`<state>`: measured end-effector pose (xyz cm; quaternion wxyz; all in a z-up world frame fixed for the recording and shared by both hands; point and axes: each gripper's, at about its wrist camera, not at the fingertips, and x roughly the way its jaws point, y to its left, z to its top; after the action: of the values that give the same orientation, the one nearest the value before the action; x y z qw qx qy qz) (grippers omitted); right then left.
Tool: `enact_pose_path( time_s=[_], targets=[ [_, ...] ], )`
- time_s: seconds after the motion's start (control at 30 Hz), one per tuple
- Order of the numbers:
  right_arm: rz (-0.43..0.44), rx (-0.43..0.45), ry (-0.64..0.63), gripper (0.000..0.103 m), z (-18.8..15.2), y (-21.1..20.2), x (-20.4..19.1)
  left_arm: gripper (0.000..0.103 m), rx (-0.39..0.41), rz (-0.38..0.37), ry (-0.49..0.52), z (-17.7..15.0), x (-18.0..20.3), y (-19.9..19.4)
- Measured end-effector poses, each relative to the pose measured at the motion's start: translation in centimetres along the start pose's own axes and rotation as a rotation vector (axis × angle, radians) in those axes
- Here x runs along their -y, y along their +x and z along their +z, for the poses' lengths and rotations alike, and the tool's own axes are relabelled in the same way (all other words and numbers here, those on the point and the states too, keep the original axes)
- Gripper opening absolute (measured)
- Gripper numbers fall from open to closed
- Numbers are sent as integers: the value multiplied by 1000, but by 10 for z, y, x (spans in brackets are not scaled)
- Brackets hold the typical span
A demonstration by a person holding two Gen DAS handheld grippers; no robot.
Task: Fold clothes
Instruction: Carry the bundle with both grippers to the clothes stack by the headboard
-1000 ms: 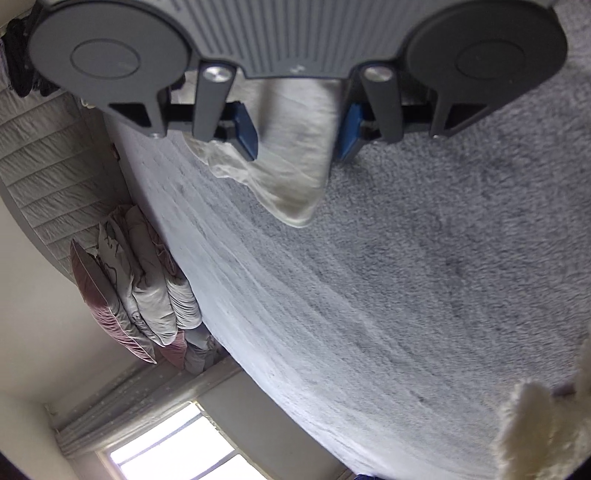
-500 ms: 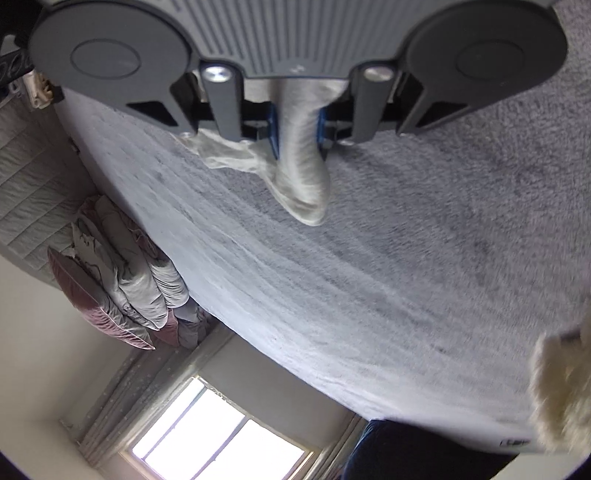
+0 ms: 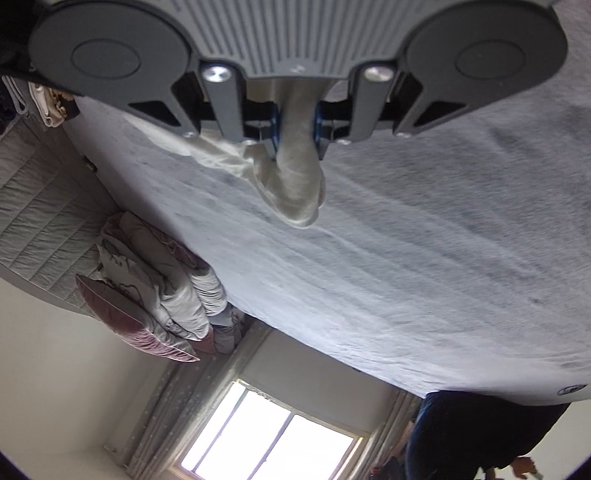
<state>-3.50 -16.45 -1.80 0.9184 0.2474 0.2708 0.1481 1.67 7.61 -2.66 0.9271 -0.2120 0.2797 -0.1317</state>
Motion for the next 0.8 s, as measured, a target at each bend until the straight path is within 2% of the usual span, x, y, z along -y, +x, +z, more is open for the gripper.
enact_pose_path(
  time_s=[0.27,0.43,0.67,0.8],
  targets=[
    [-37,169,-19,16,52,-59,35,17,26,-72,88,13,97,16],
    [-117,314,-51,16,89,-103,67,17,20,-180,151,23,173,35],
    [-240,488,-26,16,142,-171,122,17,13,-337,249,31,298,64],
    [-320,581,-58,16,168,-213,145,17,17,-437,318,32,374,70]
  ],
)
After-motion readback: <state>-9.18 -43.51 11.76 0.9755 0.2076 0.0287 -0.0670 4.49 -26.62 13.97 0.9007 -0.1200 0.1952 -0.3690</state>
